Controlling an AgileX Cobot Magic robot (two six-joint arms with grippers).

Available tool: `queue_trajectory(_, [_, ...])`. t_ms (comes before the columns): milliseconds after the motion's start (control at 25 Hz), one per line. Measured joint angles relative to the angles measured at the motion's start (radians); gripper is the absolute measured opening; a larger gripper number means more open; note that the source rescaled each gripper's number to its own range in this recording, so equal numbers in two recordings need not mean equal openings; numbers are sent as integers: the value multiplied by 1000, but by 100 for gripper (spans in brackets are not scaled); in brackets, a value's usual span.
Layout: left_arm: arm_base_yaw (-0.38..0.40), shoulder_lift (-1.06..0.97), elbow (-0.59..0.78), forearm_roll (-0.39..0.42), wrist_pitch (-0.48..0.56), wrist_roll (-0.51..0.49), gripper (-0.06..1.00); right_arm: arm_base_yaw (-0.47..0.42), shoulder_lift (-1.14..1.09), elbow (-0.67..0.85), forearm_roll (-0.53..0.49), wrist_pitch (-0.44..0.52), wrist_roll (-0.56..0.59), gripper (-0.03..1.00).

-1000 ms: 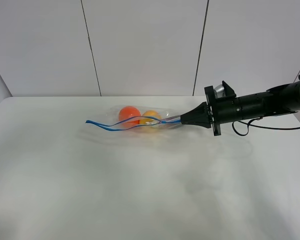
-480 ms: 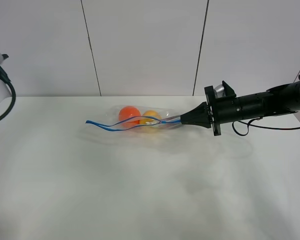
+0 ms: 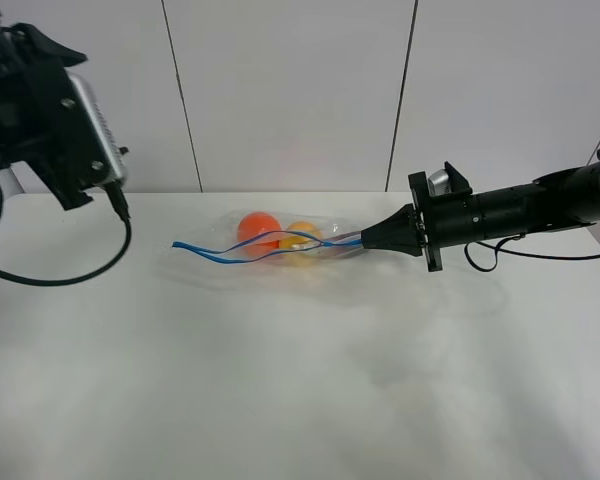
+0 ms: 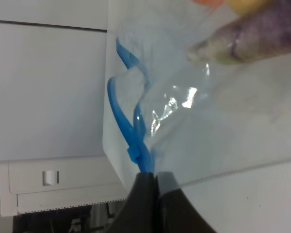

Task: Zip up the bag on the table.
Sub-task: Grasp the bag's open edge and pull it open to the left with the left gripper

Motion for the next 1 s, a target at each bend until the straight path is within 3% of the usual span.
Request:
queue_trajectory(160, [-153,73,0,0,-1,-6,100,0,0,0,0,0,1,0])
queue_trajectory(200, [-153,73,0,0,-1,-6,100,0,0,0,0,0,1,0])
queue_trajectory(440, [-334,201,0,0,-41,-68,100,0,0,0,0,0,1,0])
queue_trajectory(640, [-442,309,0,0,-117,-113,100,0,0,0,0,0,6,0])
queue_trajectory(800, [-489,388,0,1,-258,-120,100,0,0,0,0,0,11,0])
queue_trajectory(1000, [-490,499,-4,1,-434,-150,99,0,0,0,0,0,13,0])
